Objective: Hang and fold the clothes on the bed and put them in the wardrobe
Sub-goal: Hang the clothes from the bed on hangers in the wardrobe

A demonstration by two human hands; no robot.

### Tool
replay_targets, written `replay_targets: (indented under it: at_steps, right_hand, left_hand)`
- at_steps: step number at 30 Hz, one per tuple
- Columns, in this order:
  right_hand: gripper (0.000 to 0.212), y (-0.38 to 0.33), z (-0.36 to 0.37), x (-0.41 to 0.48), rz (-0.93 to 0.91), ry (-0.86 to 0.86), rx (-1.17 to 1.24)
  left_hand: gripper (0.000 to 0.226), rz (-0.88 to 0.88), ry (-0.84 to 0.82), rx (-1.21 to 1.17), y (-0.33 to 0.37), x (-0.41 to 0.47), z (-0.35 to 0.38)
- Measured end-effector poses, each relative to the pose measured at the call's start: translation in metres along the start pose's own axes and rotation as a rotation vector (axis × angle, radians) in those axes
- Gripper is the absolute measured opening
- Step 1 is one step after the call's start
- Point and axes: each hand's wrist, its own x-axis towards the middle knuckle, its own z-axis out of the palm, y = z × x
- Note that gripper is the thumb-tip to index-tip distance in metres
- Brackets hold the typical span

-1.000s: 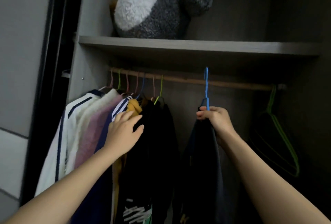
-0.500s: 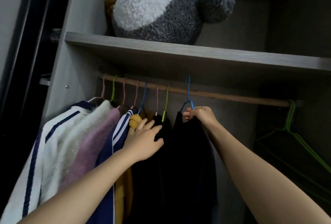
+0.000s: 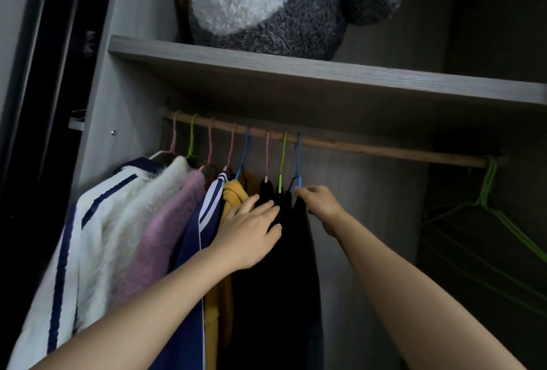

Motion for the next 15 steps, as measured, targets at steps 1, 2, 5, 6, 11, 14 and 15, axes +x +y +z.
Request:
replay_targets:
  at_steps: [1,2,5,6,11,14,15]
  right_hand:
    - [0.029,0.002,-0.005,-0.001,-0.008,0.030,-0.008]
    - [0.026,0.004,-0.012,-0.003,-0.007,0.059,-0.009]
    - [0.025,0.015,-0.041,-0.011,0.008,0.134,-0.054]
    - [0.027,0.019,-0.053,-0.015,0.016,0.161,-0.108]
    - [0.033,0.036,-0.124,-0.039,0.072,0.396,-0.645]
    - [0.035,0.042,-0.168,-0.067,0.123,0.522,-1.032]
    - [0.034,0.045,-0.181,-0.076,0.137,0.539,-1.130]
  left_hand:
    - [0.050,0.001,0.011,-0.008,0.002,-0.002,0.000]
    - [0.049,0.000,0.025,-0.015,0.004,-0.003,-0.001]
    - [0.048,-0.007,0.087,-0.049,0.016,0.001,-0.007]
    - [0.047,0.000,0.107,-0.066,0.024,0.003,-0.008]
    - [0.047,0.126,0.177,-0.090,0.073,0.018,-0.009]
    - [0.049,0.221,0.176,-0.072,0.105,0.025,0.000]
    - [0.050,0.247,0.178,-0.063,0.113,0.027,0.004]
